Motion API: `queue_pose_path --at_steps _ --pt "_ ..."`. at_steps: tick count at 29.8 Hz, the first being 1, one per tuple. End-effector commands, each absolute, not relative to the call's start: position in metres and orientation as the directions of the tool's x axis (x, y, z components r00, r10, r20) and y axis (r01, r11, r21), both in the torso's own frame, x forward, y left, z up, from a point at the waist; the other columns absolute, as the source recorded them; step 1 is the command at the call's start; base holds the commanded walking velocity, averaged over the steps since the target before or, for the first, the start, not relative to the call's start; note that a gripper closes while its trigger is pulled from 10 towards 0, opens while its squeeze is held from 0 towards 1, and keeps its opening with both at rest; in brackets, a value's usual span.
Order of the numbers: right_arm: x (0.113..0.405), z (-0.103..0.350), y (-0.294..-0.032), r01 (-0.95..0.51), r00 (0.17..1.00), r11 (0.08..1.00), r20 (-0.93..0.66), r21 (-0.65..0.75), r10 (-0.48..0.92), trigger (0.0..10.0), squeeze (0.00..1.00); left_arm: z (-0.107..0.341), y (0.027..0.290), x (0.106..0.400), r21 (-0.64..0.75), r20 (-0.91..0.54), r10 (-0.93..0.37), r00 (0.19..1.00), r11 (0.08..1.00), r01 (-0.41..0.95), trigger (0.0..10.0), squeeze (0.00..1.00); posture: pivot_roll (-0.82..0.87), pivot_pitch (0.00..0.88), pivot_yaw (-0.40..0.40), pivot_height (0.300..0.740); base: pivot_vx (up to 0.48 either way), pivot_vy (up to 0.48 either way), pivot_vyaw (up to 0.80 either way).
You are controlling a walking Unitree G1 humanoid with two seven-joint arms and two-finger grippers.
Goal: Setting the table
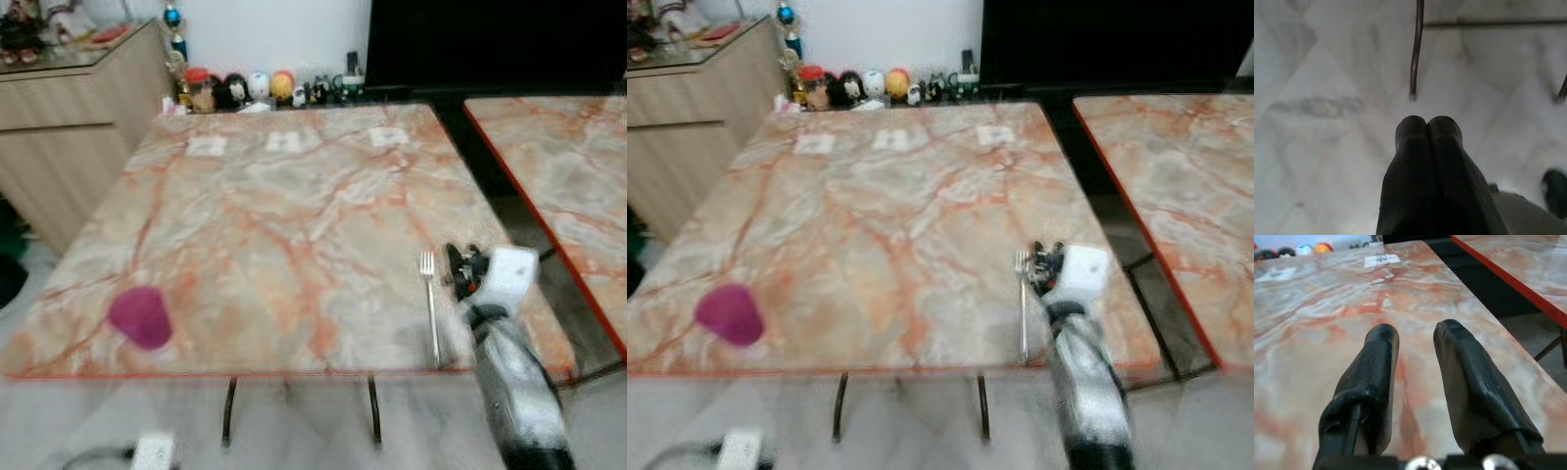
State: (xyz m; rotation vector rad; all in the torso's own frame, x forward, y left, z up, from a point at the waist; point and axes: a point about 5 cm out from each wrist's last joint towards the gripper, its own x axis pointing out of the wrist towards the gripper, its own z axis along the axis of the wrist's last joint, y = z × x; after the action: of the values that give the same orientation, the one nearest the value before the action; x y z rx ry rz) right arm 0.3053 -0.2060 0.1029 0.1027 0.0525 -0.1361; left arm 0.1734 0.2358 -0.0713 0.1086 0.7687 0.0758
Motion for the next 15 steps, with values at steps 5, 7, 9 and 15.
queue_pose_path --at_steps 5,7,9,15 --pt "0.305 0.096 -0.186 0.095 0.991 0.982 -0.111 0.165 -0.077 10.0 0.00 -0.076 0.247 0.156 0.151 -0.721 0.138 0.679 0.988 -0.042 10.0 0.00 0.00 0.002 0.026 0.740 0.000 0.000 0.00" --pt "0.304 0.094 -0.185 0.087 0.989 0.982 -0.132 0.167 -0.065 10.0 0.00 -0.076 0.247 0.157 0.150 -0.721 0.136 0.680 0.988 -0.039 10.0 0.00 -0.01 0.004 0.027 0.740 0.000 0.000 0.00" --pt "0.303 0.093 -0.185 0.079 0.989 0.983 -0.140 0.165 -0.056 10.0 0.05 -0.076 0.246 0.157 0.149 -0.719 0.135 0.681 0.988 -0.038 10.0 0.00 0.00 0.003 0.027 0.740 0.000 0.000 0.00" --pt "0.294 0.088 -0.185 0.119 0.972 0.985 -0.219 0.126 -0.089 10.0 0.90 -0.076 0.246 0.157 0.149 -0.719 0.134 0.682 0.988 -0.037 10.0 0.00 0.00 0.002 0.022 0.740 0.000 0.000 0.00"
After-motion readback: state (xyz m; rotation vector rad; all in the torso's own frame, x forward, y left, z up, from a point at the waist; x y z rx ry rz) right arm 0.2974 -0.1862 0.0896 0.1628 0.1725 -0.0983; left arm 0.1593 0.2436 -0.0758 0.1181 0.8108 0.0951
